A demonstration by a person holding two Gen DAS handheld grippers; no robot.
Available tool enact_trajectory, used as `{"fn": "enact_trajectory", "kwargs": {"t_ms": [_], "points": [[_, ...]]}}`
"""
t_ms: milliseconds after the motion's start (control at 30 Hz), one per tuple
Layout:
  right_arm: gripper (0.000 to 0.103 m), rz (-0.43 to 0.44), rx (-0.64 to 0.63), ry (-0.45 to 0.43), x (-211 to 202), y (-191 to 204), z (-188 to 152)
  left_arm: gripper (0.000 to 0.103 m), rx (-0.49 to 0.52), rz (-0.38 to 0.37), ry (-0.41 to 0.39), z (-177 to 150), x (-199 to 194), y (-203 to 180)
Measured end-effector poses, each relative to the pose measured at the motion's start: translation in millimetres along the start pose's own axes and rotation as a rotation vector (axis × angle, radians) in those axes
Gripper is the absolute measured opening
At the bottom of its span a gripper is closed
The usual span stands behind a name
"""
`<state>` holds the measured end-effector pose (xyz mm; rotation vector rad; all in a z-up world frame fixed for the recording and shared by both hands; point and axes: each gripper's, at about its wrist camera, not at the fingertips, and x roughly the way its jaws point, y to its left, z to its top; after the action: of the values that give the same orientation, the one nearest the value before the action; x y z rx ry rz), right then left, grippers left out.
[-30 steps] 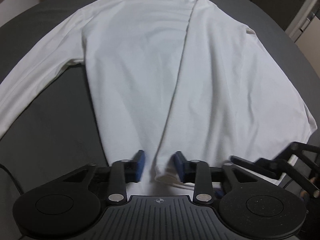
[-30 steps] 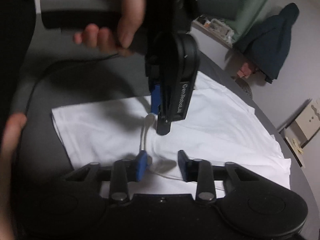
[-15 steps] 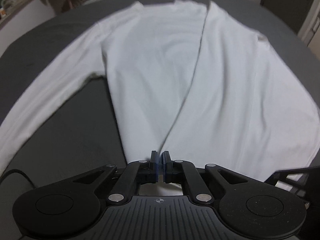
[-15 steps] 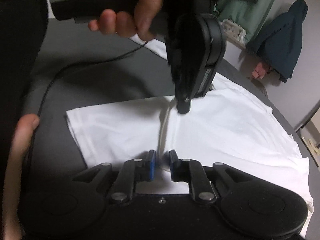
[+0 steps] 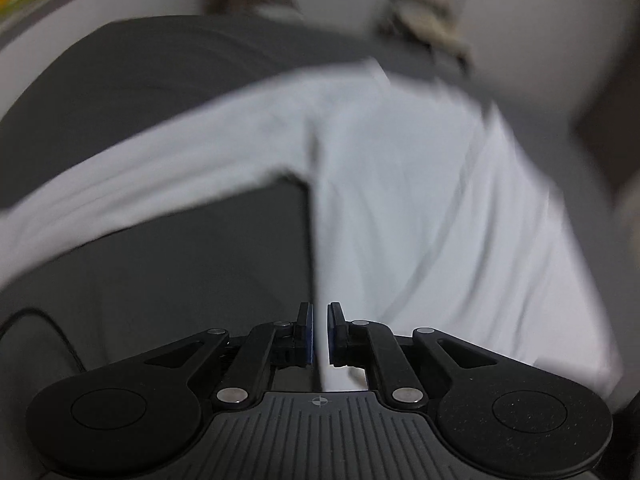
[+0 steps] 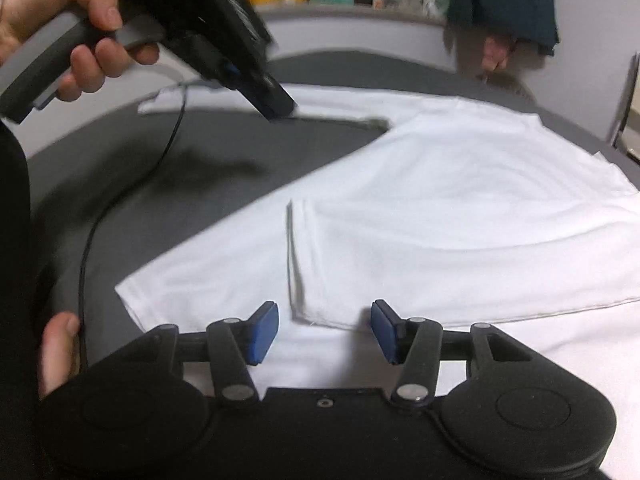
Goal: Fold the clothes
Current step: 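Lift the hem with the left gripper and fold it toward the collar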
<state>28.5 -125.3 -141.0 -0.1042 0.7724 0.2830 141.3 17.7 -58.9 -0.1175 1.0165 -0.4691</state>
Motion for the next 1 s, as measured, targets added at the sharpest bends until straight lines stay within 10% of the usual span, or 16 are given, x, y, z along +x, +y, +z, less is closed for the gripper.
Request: {"fn": "enact_trajectory", "kwargs": {"t_ms": [100,300,467,533,600,1000], "points": [[0.054,0.008,0.000,-0.028,-12.2,1.4,4.8,0.007,-0.205,-0.025,-0.110,-0.4,-31.9,62.0],[0.055,0.015,0.053,-0.001,-6.6,0.4,4.3,0.007,-0.380,0.261,-0.289,-6.1,-78.3,161.2],[0.057,0.011,0.049,0.007,-13.1,13.9,-17.0,0.010,-0.484,0.387,-0.286,-14.5,-76.7,218.7],[0.059,0.013,0.039,0.004,-12.7,16.7,-19.1,0.070,-0.486,0.425,-0.221,-17.9,-65.8,230.5],[0.059,0.007,0.031,0.013,-11.4,18.7,-19.9,0.099,-0.495,0.423,-0.207,-25.5,-57.8,235.4],[0.065,0.002,0.007,0.010,-14.9,23.9,-24.1,0.099,-0.711,0.363,-0.416,-43.2,-49.8,272.8]]}}
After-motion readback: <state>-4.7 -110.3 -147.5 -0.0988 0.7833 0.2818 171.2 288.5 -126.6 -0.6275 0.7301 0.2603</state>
